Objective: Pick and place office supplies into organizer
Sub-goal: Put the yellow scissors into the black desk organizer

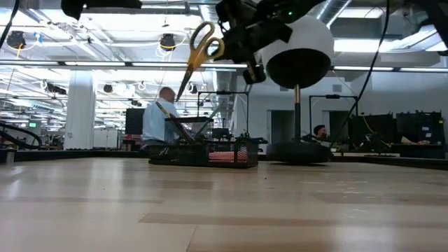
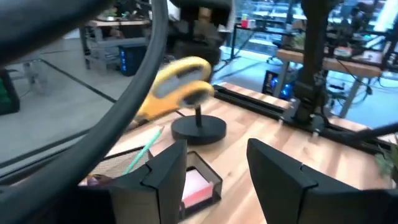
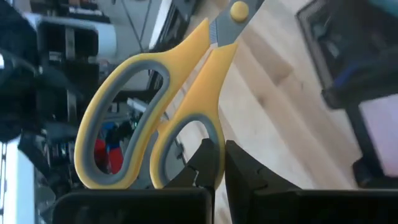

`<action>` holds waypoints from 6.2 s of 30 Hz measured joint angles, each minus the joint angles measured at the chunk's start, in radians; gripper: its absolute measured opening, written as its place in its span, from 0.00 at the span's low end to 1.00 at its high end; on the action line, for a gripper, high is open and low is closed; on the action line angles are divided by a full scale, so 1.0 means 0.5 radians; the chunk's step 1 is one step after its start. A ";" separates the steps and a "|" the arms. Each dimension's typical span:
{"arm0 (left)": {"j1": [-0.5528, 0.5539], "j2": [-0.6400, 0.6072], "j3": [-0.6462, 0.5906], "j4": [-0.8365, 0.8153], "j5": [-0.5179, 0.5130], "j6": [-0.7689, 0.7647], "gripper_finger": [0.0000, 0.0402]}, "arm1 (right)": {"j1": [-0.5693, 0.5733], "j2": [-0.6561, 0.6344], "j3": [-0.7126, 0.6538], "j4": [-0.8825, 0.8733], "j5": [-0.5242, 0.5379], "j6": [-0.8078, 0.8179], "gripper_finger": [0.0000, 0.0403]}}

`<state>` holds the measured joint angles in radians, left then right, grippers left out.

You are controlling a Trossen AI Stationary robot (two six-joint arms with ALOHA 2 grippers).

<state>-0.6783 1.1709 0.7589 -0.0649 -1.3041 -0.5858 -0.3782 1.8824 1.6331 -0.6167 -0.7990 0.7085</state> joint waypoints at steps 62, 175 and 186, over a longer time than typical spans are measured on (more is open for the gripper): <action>-0.275 0.064 -0.010 -0.109 0.125 -0.221 0.41 | 0.328 0.012 0.067 -0.982 -0.184 -1.511 0.27; 1.419 1.439 2.417 -2.849 3.069 -0.386 0.01 | 0.865 -1.042 -0.099 -1.214 2.119 -1.327 0.27; 1.910 1.437 2.402 -2.933 3.457 -0.158 0.01 | 0.864 -0.814 -0.103 -0.751 2.119 -1.327 0.27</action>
<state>0.2766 1.8893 1.9598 -1.5314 0.4246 -0.6647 0.0540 1.4754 1.5814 -0.9924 0.2604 0.0452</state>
